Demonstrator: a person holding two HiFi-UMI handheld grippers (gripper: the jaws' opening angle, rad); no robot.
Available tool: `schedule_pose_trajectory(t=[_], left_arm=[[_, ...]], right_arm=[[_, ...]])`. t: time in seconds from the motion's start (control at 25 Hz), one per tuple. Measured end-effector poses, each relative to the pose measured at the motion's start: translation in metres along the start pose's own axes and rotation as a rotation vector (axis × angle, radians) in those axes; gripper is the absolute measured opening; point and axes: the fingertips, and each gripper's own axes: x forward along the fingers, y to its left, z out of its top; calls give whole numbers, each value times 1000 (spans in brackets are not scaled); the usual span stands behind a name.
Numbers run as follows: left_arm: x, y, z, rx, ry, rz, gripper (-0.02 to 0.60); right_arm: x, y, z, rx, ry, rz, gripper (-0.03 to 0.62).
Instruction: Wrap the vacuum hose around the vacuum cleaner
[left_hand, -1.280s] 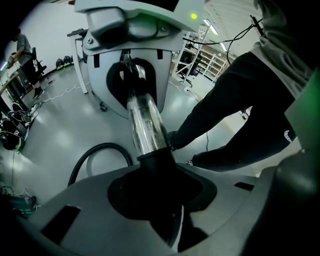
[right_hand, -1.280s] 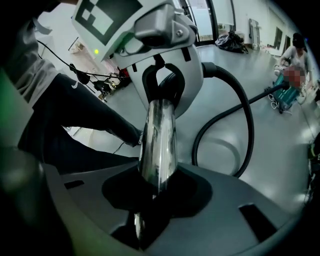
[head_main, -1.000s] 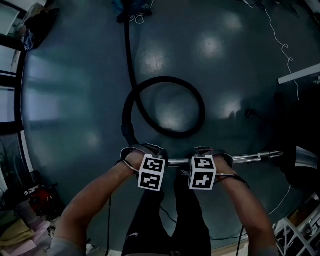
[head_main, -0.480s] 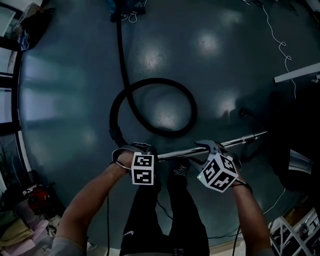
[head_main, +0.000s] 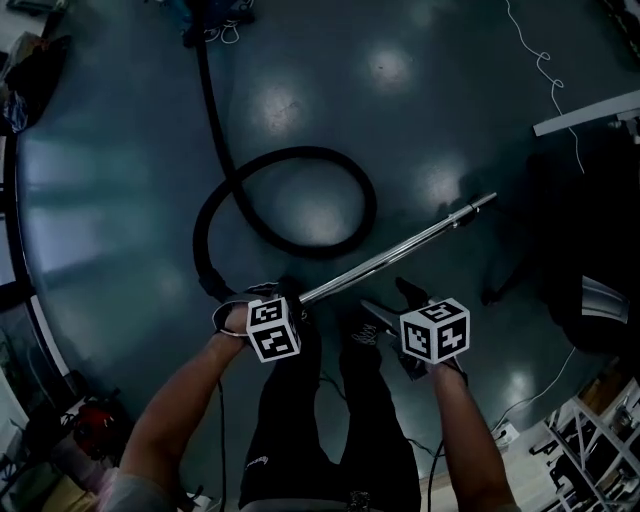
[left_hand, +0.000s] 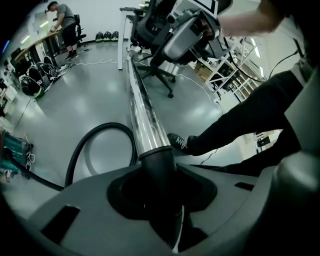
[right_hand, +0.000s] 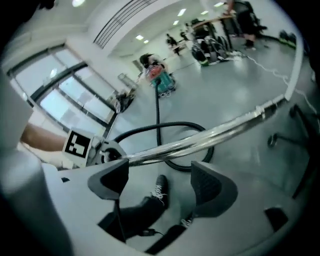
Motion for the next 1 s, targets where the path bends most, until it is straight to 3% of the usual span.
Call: schedule_pose_trajectory(t=[0.24,0.36,0.68,0.8,0.88,1.0], left_arm=[[-11,25,2,-51,-68,10,130],[-16,28,2,-75,-102,6,131],[-37,39,-4,-101,-194,12,132],[-46,44,-2,-119,-247,-3,132],[-51,47,-1,-127,-275,-10,132],[-55,52,-2,-153,-290,-31,132]], right_arm=[[66,3,35,449,-180,34,394],[89,3,58,599,-261,27,394],[122,16,95,622,-312,-55,390],[126,16,106,606,-310,-76,323],[126,16,114,595,-330,-88,243],[125,19,127,619,-385,-93,192]])
